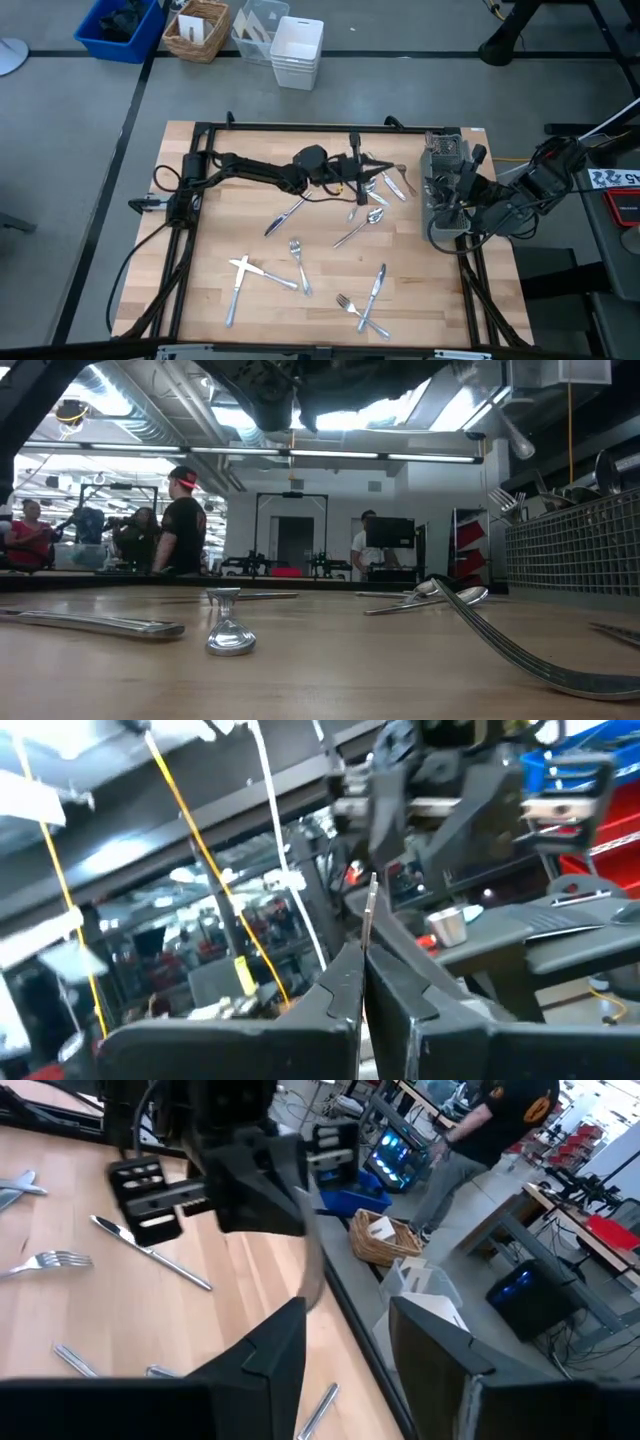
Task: Sort silverware
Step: Put the left fork into the left section of the utensil holder, then put the bottom spoon into the right section of the utensil holder
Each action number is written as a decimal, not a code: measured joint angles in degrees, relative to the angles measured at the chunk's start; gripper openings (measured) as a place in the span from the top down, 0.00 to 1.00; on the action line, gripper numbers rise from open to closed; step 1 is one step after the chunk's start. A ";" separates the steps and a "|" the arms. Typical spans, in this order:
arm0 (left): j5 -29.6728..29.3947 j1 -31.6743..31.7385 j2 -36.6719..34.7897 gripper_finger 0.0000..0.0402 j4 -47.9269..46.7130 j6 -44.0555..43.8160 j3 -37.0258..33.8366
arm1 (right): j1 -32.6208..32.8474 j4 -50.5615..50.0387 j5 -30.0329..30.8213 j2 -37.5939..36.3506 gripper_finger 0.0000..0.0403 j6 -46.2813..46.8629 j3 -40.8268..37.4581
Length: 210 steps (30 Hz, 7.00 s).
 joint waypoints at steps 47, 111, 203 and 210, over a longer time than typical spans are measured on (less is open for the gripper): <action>-6.77 -4.66 -0.04 0.92 0.88 9.93 0.07 | -14.71 14.03 -6.43 9.12 0.96 -22.52 -0.07; -13.08 -5.69 -0.02 0.71 -34.84 -1.79 0.00 | -69.86 17.04 -2.45 8.97 0.99 -12.90 -3.36; -7.74 -5.66 -1.70 0.71 -54.93 -27.37 -2.78 | -74.95 11.73 -30.72 8.71 0.71 -13.19 -8.92; -7.66 -5.69 4.70 0.71 -46.37 -28.92 -2.73 | -74.95 11.77 -31.17 8.71 0.71 -13.20 -8.92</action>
